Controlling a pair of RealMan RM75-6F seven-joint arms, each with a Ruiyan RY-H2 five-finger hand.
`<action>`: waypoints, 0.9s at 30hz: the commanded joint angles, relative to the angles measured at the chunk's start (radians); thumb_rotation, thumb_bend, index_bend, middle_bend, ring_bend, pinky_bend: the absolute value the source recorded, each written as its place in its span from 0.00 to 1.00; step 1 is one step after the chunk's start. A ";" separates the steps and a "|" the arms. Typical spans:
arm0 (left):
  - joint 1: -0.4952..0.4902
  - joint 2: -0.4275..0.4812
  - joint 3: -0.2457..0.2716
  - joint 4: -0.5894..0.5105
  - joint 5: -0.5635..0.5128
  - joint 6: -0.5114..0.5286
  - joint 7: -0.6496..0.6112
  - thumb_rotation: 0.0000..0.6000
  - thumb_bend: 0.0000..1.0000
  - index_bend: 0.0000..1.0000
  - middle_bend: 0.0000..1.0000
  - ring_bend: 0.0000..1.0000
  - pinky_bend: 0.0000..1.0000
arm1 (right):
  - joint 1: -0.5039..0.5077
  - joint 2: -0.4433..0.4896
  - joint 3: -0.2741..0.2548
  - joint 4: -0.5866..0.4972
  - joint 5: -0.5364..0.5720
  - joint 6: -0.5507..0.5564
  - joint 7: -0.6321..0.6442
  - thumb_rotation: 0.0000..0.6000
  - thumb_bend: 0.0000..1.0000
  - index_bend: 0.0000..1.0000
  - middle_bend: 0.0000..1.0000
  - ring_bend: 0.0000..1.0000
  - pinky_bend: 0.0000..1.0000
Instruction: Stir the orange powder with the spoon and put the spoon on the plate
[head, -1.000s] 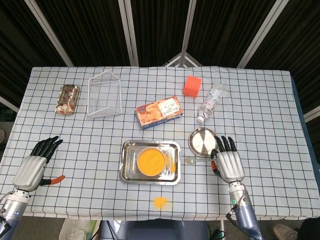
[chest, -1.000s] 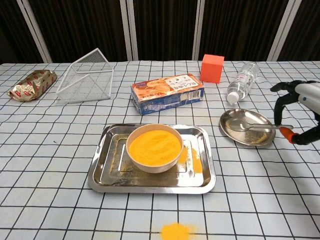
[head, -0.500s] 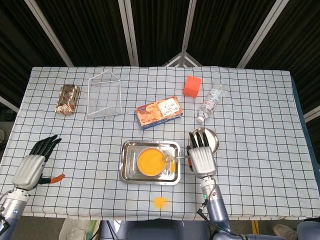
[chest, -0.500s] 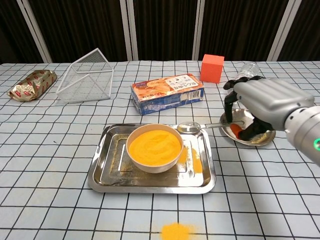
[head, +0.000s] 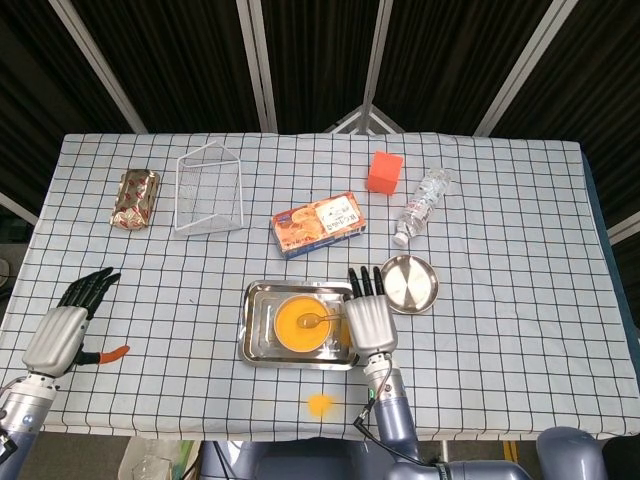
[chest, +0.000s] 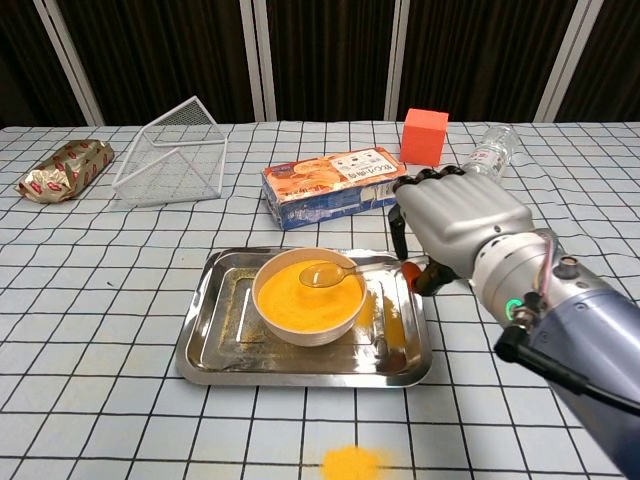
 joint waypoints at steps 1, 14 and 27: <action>-0.001 0.001 -0.001 0.000 0.000 0.000 -0.005 1.00 0.00 0.00 0.00 0.00 0.02 | 0.014 -0.016 0.006 0.011 0.004 0.012 -0.011 1.00 0.53 0.60 0.12 0.00 0.00; -0.001 0.003 -0.002 0.000 0.000 0.000 -0.011 1.00 0.00 0.00 0.00 0.00 0.02 | 0.036 -0.040 -0.014 0.012 0.012 0.044 -0.027 1.00 0.53 0.52 0.12 0.00 0.00; -0.002 0.003 -0.002 -0.002 -0.001 0.000 -0.010 1.00 0.00 0.00 0.00 0.00 0.02 | 0.032 -0.023 -0.041 -0.011 0.003 0.071 -0.019 1.00 0.51 0.45 0.12 0.00 0.00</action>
